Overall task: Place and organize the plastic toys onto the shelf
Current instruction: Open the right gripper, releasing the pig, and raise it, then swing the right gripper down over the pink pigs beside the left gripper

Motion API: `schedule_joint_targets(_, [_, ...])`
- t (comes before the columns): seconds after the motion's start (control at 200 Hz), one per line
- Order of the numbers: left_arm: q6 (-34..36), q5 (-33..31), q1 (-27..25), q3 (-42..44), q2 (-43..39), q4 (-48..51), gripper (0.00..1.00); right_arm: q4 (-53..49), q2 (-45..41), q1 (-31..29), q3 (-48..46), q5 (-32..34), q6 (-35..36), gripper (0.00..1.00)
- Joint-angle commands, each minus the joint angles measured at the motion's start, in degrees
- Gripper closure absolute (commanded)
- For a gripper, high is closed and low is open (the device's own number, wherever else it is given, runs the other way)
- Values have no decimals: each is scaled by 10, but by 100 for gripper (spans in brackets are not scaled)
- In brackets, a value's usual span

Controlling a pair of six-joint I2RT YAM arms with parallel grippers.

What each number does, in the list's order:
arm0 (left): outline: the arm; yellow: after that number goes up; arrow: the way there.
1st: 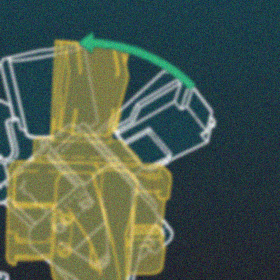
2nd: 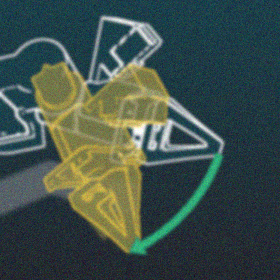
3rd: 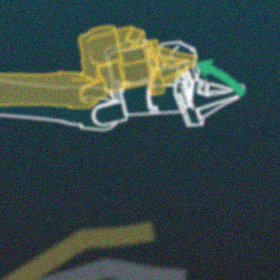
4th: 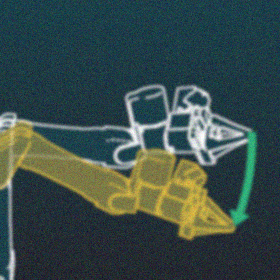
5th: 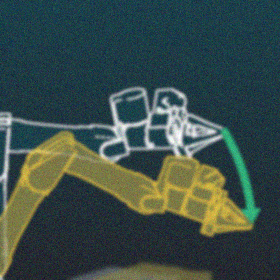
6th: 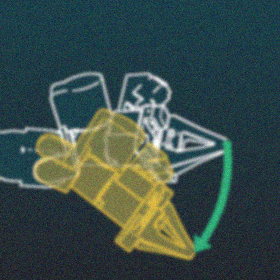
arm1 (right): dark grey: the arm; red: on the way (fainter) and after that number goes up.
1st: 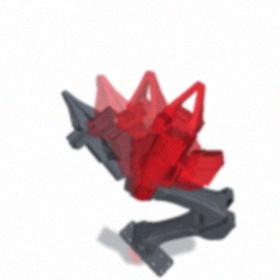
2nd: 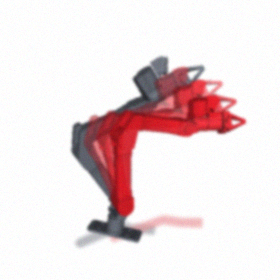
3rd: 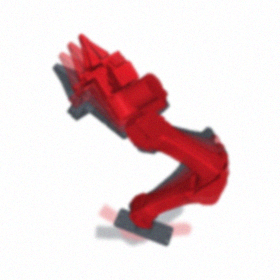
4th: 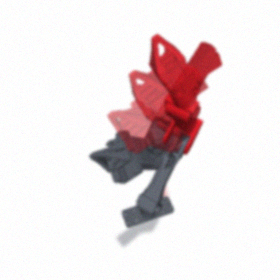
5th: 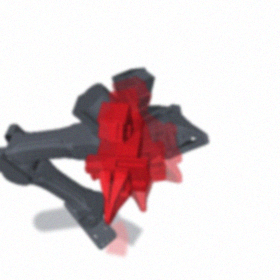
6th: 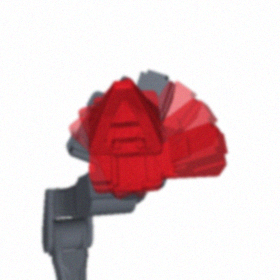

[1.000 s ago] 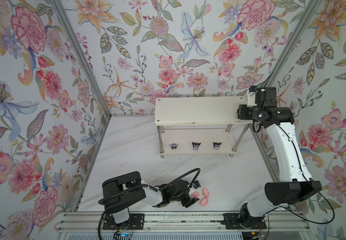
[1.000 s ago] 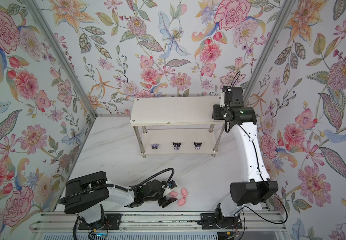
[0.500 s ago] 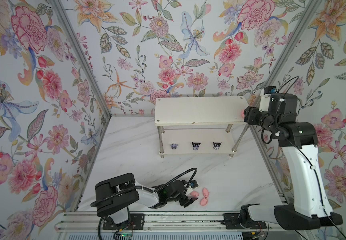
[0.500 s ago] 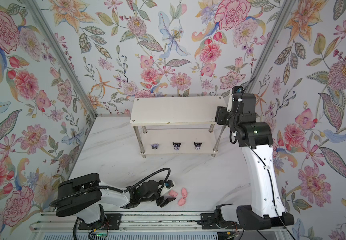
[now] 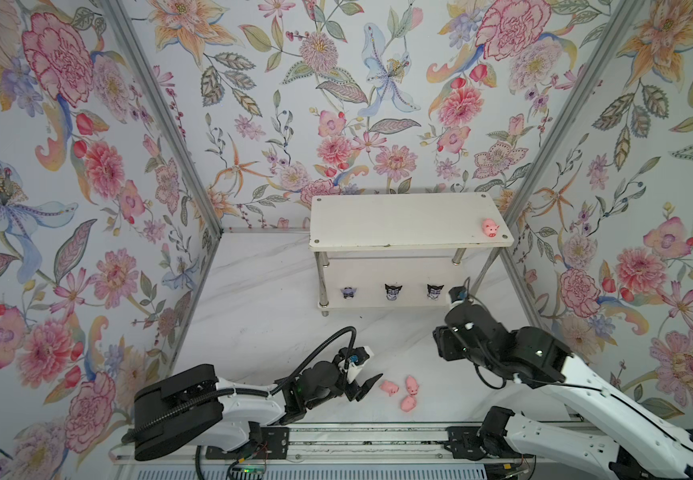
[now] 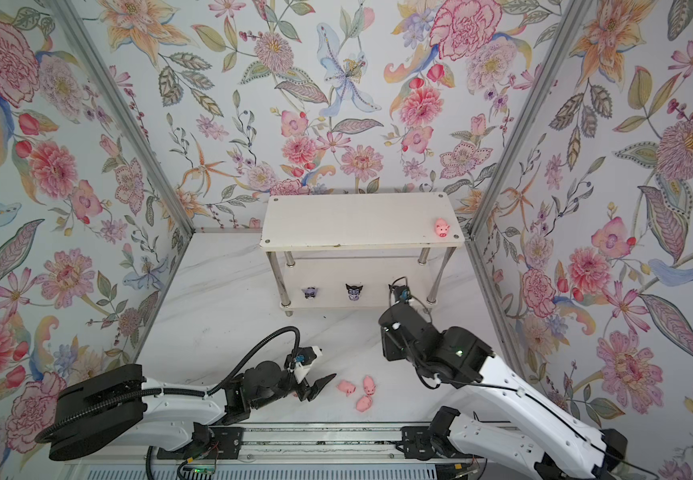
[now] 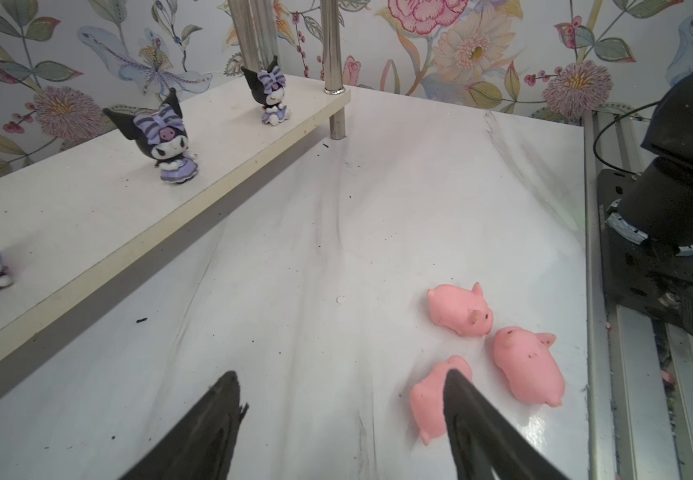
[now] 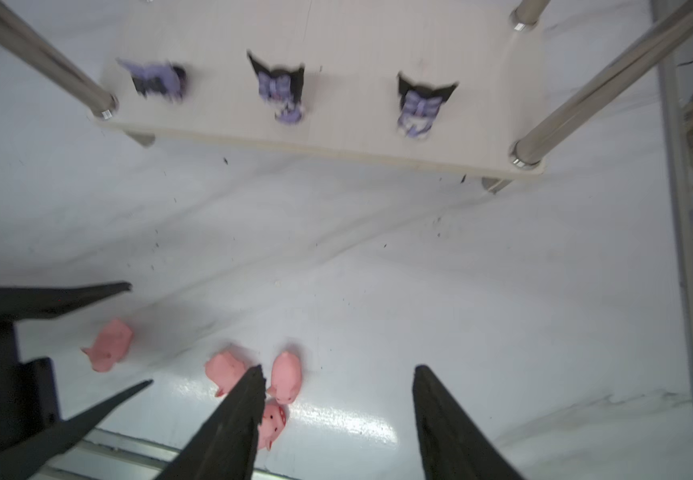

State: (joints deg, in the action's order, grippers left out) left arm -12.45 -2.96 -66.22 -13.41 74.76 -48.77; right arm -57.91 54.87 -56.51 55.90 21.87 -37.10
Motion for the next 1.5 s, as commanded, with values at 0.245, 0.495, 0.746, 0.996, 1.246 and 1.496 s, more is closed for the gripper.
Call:
schedule_joint_targets(0.245, [-36, -9, 15, -3, 20, -5, 23, 299, 165, -116, -142, -121, -87, 49])
schedule_joint_targets(0.495, [-66, -34, 59, 6, 29, 3, 24, 352, 252, -124, -149, -152, -81, 99])
schedule_joint_targets(0.746, [-84, -18, 73, 0, 49, 3, 26, 353, 252, -93, -173, -144, -91, 99])
schedule_joint_targets(0.996, [-93, 15, 73, -8, 84, -19, 26, 355, 178, -23, -221, -135, -68, 99])
schedule_joint_targets(1.246, [-98, 56, 74, -12, 109, -54, 26, 338, 1, 87, -274, -164, -23, 94])
schedule_joint_targets(1.496, [-103, 67, 73, -13, 119, -64, 35, 294, -64, 25, -279, -182, -49, 97])
